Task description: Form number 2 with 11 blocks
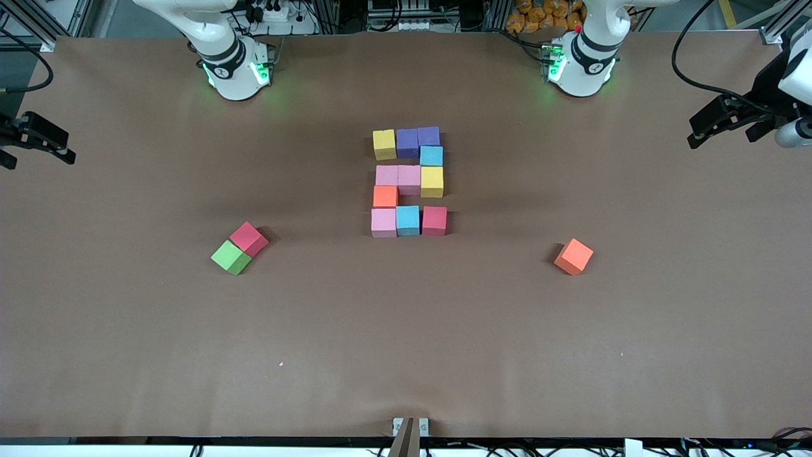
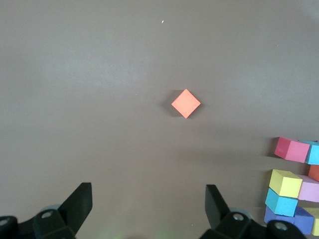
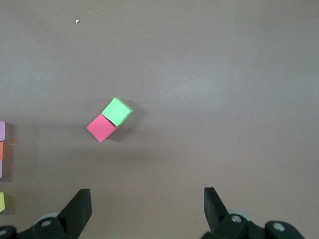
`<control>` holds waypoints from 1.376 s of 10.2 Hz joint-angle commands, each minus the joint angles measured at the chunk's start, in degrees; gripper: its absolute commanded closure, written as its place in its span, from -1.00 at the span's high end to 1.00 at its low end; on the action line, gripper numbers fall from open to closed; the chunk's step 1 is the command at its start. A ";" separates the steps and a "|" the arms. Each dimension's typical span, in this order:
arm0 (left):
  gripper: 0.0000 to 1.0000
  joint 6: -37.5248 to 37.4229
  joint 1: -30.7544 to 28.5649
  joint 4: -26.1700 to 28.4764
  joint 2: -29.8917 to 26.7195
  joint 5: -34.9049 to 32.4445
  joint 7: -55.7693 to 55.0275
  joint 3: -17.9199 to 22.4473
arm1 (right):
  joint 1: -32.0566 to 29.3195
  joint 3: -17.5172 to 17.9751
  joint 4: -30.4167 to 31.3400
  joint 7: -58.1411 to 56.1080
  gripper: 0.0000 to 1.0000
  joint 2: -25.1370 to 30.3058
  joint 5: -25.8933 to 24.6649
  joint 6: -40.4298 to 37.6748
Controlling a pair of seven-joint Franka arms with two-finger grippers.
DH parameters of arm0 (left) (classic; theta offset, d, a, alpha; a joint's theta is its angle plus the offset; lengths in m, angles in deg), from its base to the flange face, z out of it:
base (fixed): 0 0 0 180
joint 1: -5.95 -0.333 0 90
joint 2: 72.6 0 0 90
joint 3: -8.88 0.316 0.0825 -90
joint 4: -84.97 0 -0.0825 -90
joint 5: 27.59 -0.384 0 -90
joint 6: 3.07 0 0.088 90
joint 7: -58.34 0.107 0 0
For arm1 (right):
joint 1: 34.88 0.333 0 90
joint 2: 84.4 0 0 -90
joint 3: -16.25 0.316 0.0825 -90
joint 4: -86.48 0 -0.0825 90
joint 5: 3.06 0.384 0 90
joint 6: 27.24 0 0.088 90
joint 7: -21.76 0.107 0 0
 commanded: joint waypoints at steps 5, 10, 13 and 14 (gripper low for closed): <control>1.00 -2.36 0.97 -1.00 0.75 -0.56 -0.05 0.11 | -0.69 0.63 -0.98 -0.87 1.00 -0.59 -0.17 -0.02; 1.00 -3.16 1.23 -1.70 1.10 -0.83 -0.06 0.10 | -0.69 0.63 -0.98 -0.87 1.00 -0.59 -0.17 -0.02; 1.00 -3.16 1.24 -1.70 1.10 -0.92 -0.14 0.10 | -0.61 0.63 -1.07 -0.87 1.00 -0.59 -0.17 -0.02; 1.00 -3.16 1.15 -1.62 1.10 -0.57 -0.23 0.10 | -0.61 0.63 -0.99 -0.87 1.00 -0.59 -0.08 -0.02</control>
